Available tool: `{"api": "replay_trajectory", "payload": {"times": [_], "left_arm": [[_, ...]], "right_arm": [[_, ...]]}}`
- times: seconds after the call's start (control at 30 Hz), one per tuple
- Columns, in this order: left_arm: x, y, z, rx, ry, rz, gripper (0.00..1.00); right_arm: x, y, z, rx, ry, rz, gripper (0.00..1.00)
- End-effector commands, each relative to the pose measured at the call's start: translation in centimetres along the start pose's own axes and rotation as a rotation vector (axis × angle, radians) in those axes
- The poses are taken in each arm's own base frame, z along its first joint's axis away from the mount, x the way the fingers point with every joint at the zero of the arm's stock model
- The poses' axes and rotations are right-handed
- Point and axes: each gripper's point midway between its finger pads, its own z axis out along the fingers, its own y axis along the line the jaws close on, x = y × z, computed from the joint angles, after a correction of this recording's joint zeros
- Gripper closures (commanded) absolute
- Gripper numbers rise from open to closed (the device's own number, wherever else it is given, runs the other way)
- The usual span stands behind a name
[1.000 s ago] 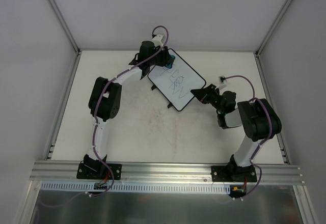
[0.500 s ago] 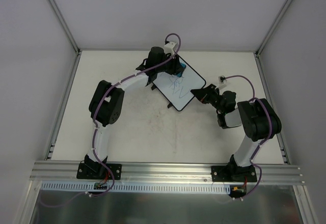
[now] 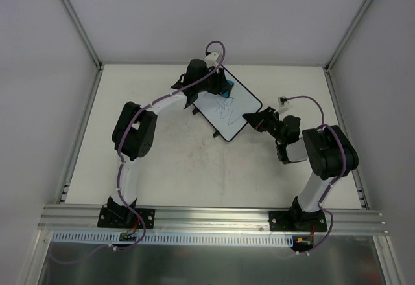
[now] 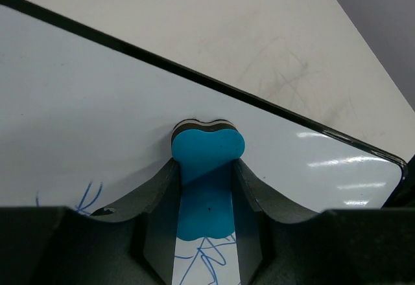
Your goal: Erase the whiteboard
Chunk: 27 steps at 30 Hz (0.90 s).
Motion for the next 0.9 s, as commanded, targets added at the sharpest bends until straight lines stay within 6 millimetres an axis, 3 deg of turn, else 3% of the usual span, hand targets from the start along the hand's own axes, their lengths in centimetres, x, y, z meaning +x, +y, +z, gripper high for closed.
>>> {"api": "replay_trajectory", "payload": {"times": [0.0,0.43,0.7,0.87], "left_arm": [[1.5,3.9,-0.4,-0.12,0.044,-0.094,1.0],[4.3,12.1,-2.1,-0.272,0.07,-0.441,1.0],[5.9,13.5,-3.5,-0.366,0.073,-0.502,1.0],[6.5,13.0,-3.2,-0.343,0.081,-0.533,1.0]], "right_arm": [[-2.5,3.3,0.9,-0.134,-0.099,-0.141,1.0],[-2.5,3.4,0.8,-0.137,-0.099,-0.141,1.0],[-2.6,3.4,0.8,-0.137,-0.101,-0.14,1.0],[-2.6,3.4,0.8,-0.137,-0.101,-0.14,1.0]]}}
